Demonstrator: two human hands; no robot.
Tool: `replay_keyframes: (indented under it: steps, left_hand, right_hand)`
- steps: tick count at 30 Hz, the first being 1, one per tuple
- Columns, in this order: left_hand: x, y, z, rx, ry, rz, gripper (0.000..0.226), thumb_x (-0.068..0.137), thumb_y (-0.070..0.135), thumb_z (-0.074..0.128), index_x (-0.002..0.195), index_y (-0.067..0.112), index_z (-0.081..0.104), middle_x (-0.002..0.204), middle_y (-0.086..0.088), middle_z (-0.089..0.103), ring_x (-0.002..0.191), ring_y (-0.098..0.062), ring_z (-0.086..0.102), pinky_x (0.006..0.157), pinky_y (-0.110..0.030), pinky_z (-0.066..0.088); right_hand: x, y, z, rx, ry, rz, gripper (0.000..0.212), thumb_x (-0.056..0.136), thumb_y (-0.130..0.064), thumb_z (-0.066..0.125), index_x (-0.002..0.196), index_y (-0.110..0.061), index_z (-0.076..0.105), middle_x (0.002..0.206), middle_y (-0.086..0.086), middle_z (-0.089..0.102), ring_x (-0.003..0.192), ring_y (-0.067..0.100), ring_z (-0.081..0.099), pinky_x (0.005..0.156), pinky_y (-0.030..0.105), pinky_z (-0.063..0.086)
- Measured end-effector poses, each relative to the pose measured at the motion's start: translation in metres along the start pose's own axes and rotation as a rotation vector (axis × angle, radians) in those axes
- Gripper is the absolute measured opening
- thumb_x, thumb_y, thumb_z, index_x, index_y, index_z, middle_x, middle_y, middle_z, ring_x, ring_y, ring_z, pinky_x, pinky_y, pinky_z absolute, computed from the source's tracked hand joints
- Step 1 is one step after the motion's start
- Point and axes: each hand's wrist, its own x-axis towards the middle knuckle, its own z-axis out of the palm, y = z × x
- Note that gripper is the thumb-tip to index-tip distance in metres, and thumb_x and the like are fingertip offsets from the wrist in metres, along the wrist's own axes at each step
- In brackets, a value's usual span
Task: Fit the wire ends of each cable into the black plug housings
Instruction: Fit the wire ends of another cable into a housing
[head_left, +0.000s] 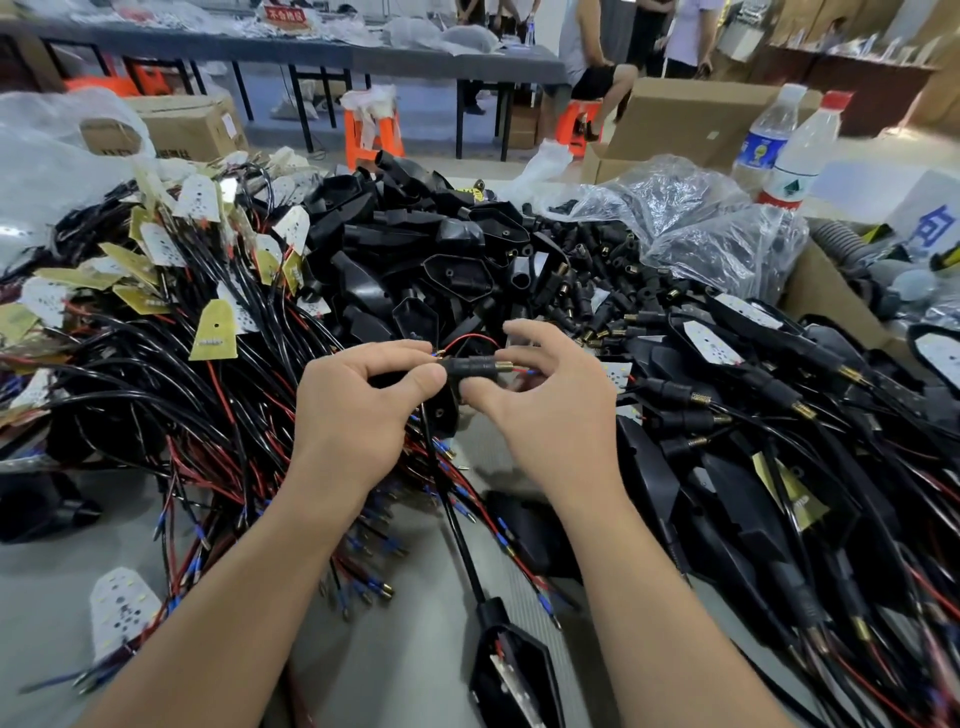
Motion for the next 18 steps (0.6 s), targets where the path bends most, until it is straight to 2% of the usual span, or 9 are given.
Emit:
replay_keyframes:
  steps: [2, 4, 6, 7, 10, 12, 18]
  left_hand:
    - [0.001, -0.001, 0.0, -0.019, 0.045, -0.022, 0.033, 0.081, 0.02, 0.085, 0.074, 0.052, 0.079, 0.097, 0.025, 0.077, 0.099, 0.004, 0.071, 0.098, -0.028, 0.051]
    - [0.0, -0.001, 0.002, -0.062, 0.063, -0.041, 0.036, 0.083, 0.016, 0.084, 0.074, 0.05, 0.079, 0.099, 0.024, 0.077, 0.1, 0.005, 0.071, 0.095, -0.022, 0.049]
    - [-0.001, 0.002, 0.004, -0.086, 0.064, -0.044, 0.034, 0.085, 0.015, 0.083, 0.078, 0.049, 0.08, 0.101, 0.025, 0.077, 0.1, 0.006, 0.07, 0.093, -0.017, 0.047]
    - [-0.002, 0.003, 0.005, -0.081, 0.066, -0.036, 0.033, 0.085, 0.016, 0.083, 0.08, 0.048, 0.08, 0.101, 0.025, 0.077, 0.101, 0.007, 0.07, 0.091, -0.013, 0.047]
    - [-0.002, 0.005, 0.005, -0.081, 0.073, -0.018, 0.035, 0.086, 0.014, 0.082, 0.079, 0.048, 0.08, 0.101, 0.025, 0.077, 0.1, 0.007, 0.07, 0.085, -0.003, 0.047]
    - [-0.002, 0.006, 0.004, -0.108, 0.073, -0.027, 0.037, 0.085, 0.013, 0.082, 0.076, 0.048, 0.08, 0.101, 0.023, 0.077, 0.1, 0.006, 0.07, 0.084, -0.003, 0.047]
    - [-0.004, 0.006, 0.006, -0.093, 0.009, -0.013, 0.031, 0.086, 0.015, 0.082, 0.08, 0.046, 0.081, 0.104, 0.019, 0.078, 0.104, 0.0, 0.071, 0.093, -0.023, 0.052]
  right_hand:
    - [0.002, -0.004, -0.001, 0.27, -0.002, 0.129, 0.037, 0.073, -0.006, 0.084, 0.103, -0.023, 0.07, 0.086, -0.004, 0.077, 0.073, 0.011, 0.072, 0.074, 0.03, 0.058]
    - [0.002, -0.007, -0.001, 0.71, -0.012, 0.331, 0.028, 0.08, 0.011, 0.075, 0.095, -0.011, 0.065, 0.072, 0.003, 0.074, 0.058, 0.016, 0.069, 0.059, 0.026, 0.058]
    - [0.002, -0.011, 0.0, 1.092, -0.02, 0.52, 0.019, 0.087, 0.012, 0.069, 0.09, -0.006, 0.064, 0.065, 0.003, 0.07, 0.054, 0.013, 0.068, 0.055, 0.019, 0.056]
    - [0.002, -0.012, 0.0, 1.183, -0.032, 0.564, 0.015, 0.089, 0.009, 0.067, 0.087, -0.005, 0.067, 0.065, 0.002, 0.07, 0.055, 0.012, 0.069, 0.055, 0.017, 0.056]
    - [0.001, -0.013, 0.001, 1.152, -0.114, 0.525, 0.018, 0.092, -0.001, 0.067, 0.081, -0.009, 0.079, 0.071, 0.003, 0.071, 0.057, 0.009, 0.065, 0.057, 0.016, 0.055]
    - [0.001, -0.014, 0.0, 1.069, -0.159, 0.466, 0.022, 0.095, -0.007, 0.066, 0.083, -0.013, 0.084, 0.073, 0.002, 0.069, 0.059, 0.009, 0.06, 0.059, 0.017, 0.053]
    - [-0.001, -0.014, -0.001, 1.002, -0.255, 0.479, 0.03, 0.104, -0.014, 0.055, 0.095, -0.014, 0.083, 0.096, 0.008, 0.077, 0.078, 0.014, 0.071, 0.068, 0.027, 0.059]
